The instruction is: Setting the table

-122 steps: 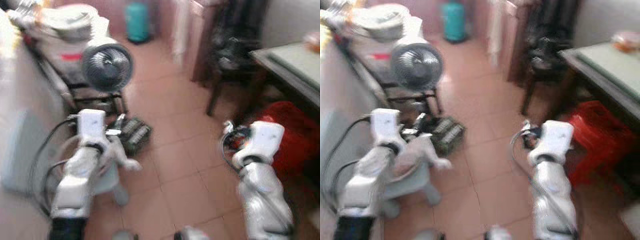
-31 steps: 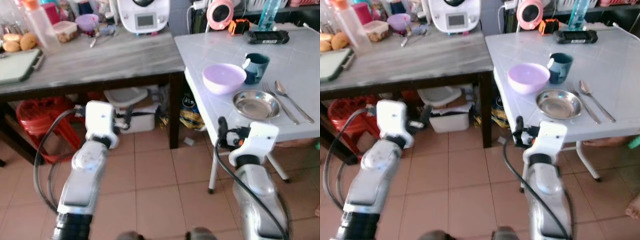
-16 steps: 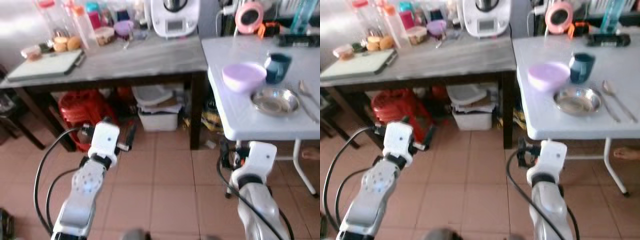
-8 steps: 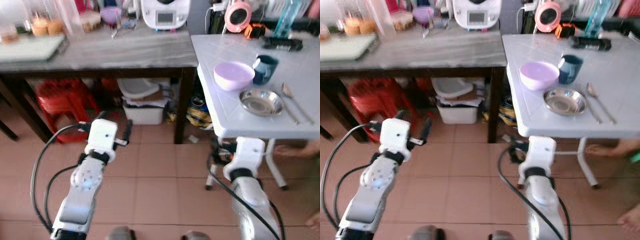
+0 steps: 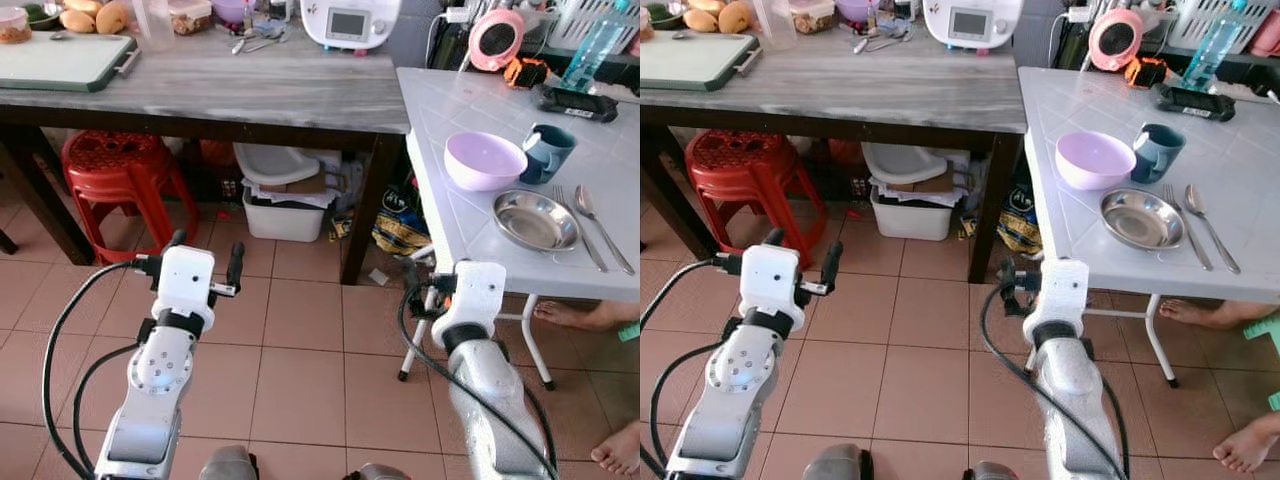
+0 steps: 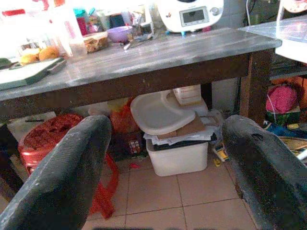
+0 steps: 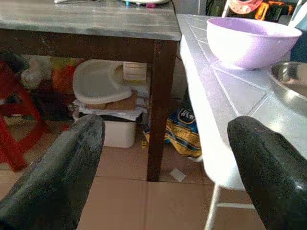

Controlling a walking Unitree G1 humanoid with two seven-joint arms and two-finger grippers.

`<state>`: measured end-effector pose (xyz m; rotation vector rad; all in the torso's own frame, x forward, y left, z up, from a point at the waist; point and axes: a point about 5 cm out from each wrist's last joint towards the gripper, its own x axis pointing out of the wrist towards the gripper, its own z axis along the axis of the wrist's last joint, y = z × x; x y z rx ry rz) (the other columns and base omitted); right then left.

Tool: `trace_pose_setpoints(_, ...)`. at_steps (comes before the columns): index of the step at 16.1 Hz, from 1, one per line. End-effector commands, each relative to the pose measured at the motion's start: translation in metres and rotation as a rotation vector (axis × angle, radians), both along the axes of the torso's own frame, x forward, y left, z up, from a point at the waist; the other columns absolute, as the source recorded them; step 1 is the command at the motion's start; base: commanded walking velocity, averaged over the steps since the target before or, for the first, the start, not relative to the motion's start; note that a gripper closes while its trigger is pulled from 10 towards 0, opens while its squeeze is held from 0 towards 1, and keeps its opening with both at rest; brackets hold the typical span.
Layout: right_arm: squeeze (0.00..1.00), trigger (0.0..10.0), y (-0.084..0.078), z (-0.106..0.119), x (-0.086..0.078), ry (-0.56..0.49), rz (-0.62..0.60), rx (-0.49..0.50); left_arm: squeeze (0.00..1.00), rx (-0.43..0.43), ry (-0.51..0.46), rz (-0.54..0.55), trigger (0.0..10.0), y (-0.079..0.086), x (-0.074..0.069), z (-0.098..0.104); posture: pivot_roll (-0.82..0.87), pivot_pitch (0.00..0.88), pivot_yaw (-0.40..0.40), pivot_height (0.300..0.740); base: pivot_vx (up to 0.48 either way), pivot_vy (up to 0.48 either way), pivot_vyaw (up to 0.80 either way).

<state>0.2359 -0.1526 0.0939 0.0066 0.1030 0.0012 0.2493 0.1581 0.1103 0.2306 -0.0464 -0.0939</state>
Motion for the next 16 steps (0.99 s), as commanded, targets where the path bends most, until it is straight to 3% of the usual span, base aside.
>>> trace_pose_setpoints(1,0.00,10.0,-0.003,0.007,-0.003,-0.046,-0.022,-0.040,0.00,-0.001,-0.016,-0.006,10.0,-0.001,0.000,0.005,0.05,0.000,-0.034,0.740,0.000,0.000,0.00)
trace_pose_setpoints(4,0.00,10.0,-0.016,0.014,-0.011,-0.124,-0.088,-0.187,0.00,-0.152,0.000,0.036,10.0,0.006,0.003,0.006,0.02,0.000,-0.014,0.740,0.000,0.000,0.00)
trace_pose_setpoints(5,0.00,10.0,-0.017,0.014,-0.011,-0.126,-0.093,-0.169,0.00,-0.160,0.004,0.037,10.0,0.006,0.003,0.006,0.02,0.000,-0.014,0.740,0.000,0.000,0.00)
trace_pose_setpoints(9,0.00,10.0,-0.017,0.026,-0.013,-0.203,-0.080,-0.171,0.00,-0.089,-0.059,0.046,10.0,0.009,0.002,0.010,0.01,0.000,-0.005,0.740,0.000,0.000,0.00)
trace_pose_setpoints(11,0.00,10.0,-0.017,0.024,-0.023,-0.193,-0.082,-0.165,0.00,-0.021,-0.103,0.108,10.0,0.023,-0.005,0.008,0.01,0.000,-0.001,0.740,0.000,0.000,0.00)
trace_pose_setpoints(12,0.00,10.0,-0.019,0.019,-0.034,-0.169,-0.076,-0.172,0.00,0.003,-0.083,0.135,10.0,0.037,-0.012,0.002,0.01,0.000,0.000,0.740,0.000,0.000,0.00)
trace_pose_setpoints(16,0.00,10.0,-0.029,0.023,-0.045,-0.165,-0.063,-0.217,0.00,0.033,-0.051,0.084,10.0,0.047,-0.024,0.005,-0.01,0.000,0.007,0.740,0.000,0.000,0.00)
